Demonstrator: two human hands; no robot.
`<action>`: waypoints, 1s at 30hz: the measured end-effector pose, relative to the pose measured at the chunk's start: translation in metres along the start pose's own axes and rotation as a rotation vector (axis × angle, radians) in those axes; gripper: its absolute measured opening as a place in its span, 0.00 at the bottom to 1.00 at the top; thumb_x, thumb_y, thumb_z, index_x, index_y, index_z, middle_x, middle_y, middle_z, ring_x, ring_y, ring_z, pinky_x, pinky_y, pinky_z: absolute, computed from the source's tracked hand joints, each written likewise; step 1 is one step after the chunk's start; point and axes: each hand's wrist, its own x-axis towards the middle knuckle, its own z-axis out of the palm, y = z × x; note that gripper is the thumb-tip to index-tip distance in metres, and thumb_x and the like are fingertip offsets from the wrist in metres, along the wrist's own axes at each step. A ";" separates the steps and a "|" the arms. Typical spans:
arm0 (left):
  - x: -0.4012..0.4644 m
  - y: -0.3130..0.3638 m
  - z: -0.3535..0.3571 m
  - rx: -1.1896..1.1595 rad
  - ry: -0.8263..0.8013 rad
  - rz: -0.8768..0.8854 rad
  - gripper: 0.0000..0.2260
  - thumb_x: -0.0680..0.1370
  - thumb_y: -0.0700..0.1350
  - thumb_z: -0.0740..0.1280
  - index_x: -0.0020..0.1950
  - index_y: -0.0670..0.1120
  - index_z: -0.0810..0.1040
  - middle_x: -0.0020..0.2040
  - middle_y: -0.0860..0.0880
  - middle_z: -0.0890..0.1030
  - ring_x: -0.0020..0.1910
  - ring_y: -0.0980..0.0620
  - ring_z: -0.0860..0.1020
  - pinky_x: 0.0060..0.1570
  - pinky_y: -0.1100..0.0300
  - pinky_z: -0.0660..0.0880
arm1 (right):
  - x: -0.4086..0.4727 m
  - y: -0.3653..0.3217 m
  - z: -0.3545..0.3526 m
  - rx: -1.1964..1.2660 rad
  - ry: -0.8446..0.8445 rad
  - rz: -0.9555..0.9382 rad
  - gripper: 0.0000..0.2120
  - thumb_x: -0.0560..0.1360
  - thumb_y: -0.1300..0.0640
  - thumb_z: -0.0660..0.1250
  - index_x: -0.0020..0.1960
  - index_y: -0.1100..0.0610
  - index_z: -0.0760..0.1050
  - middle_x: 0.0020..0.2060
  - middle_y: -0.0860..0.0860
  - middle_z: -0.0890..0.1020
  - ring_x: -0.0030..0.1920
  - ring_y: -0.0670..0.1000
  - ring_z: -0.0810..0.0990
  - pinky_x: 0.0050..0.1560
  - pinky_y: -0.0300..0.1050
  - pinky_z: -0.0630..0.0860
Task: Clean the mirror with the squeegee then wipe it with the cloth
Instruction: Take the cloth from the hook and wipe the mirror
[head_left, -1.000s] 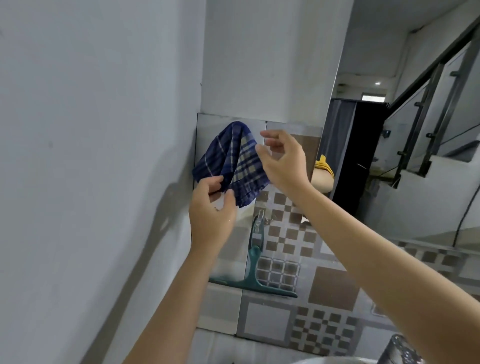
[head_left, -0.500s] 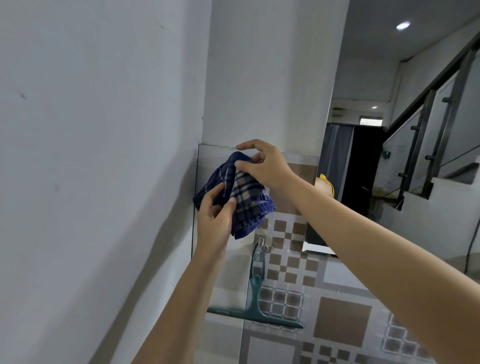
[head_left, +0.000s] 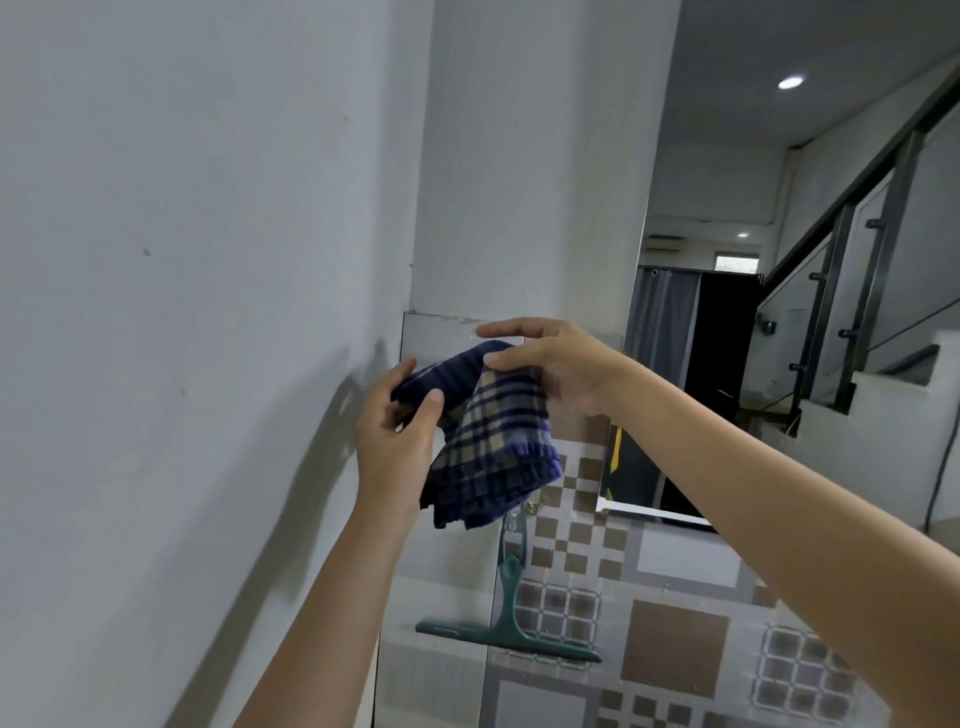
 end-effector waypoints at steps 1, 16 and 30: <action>-0.002 0.004 -0.001 0.002 -0.009 0.002 0.16 0.74 0.41 0.69 0.56 0.60 0.77 0.54 0.43 0.81 0.51 0.48 0.81 0.53 0.53 0.78 | -0.009 -0.002 -0.002 0.019 -0.011 0.010 0.18 0.72 0.65 0.71 0.60 0.53 0.79 0.53 0.58 0.81 0.53 0.57 0.81 0.56 0.51 0.80; -0.049 0.076 0.046 0.697 -0.291 0.295 0.10 0.74 0.42 0.70 0.54 0.50 0.79 0.37 0.50 0.78 0.38 0.50 0.78 0.40 0.60 0.77 | -0.127 -0.021 -0.043 -0.678 0.340 -0.335 0.12 0.64 0.57 0.80 0.45 0.51 0.82 0.39 0.47 0.84 0.39 0.44 0.82 0.41 0.35 0.79; -0.110 0.099 0.151 0.477 -0.594 0.306 0.05 0.75 0.38 0.68 0.46 0.48 0.77 0.43 0.48 0.83 0.42 0.50 0.82 0.41 0.56 0.79 | -0.247 -0.001 -0.135 -0.160 0.315 -0.463 0.09 0.72 0.64 0.72 0.48 0.52 0.78 0.54 0.66 0.80 0.53 0.61 0.82 0.53 0.64 0.79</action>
